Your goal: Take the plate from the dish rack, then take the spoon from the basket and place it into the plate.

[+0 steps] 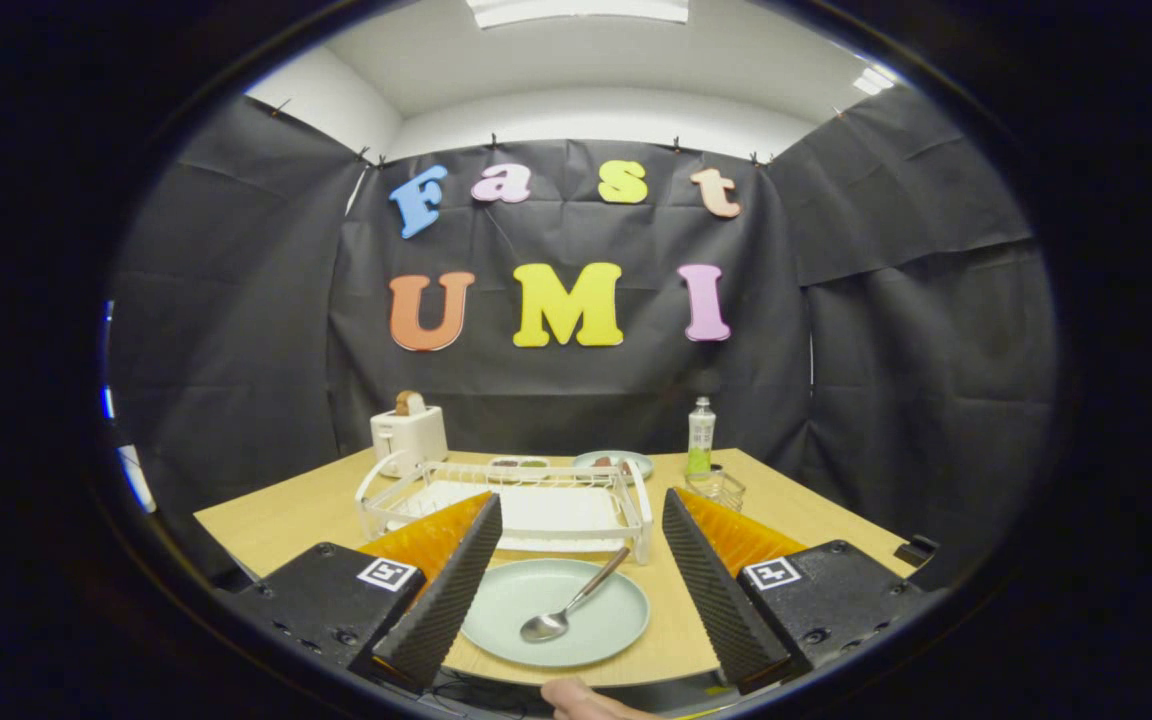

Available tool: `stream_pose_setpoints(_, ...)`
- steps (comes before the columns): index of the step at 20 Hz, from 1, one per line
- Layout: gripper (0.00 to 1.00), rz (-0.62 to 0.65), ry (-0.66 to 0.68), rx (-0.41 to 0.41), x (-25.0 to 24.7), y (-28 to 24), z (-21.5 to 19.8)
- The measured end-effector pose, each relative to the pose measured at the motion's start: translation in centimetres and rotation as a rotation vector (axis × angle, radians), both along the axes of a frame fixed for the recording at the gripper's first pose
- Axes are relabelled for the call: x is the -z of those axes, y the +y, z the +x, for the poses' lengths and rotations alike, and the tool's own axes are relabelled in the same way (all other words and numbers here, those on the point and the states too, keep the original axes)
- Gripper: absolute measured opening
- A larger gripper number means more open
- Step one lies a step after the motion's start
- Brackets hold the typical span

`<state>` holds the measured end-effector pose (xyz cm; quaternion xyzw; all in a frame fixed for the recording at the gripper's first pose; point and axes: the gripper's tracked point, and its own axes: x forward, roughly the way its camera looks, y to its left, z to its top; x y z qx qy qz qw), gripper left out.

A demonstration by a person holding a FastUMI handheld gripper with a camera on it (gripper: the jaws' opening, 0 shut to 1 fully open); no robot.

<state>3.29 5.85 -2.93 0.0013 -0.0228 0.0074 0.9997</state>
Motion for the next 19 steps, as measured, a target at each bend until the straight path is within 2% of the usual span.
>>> stream_pose_setpoints(19, 1.00, -0.018, 0.008, -0.021, 0.6, 0.8, -0.4)
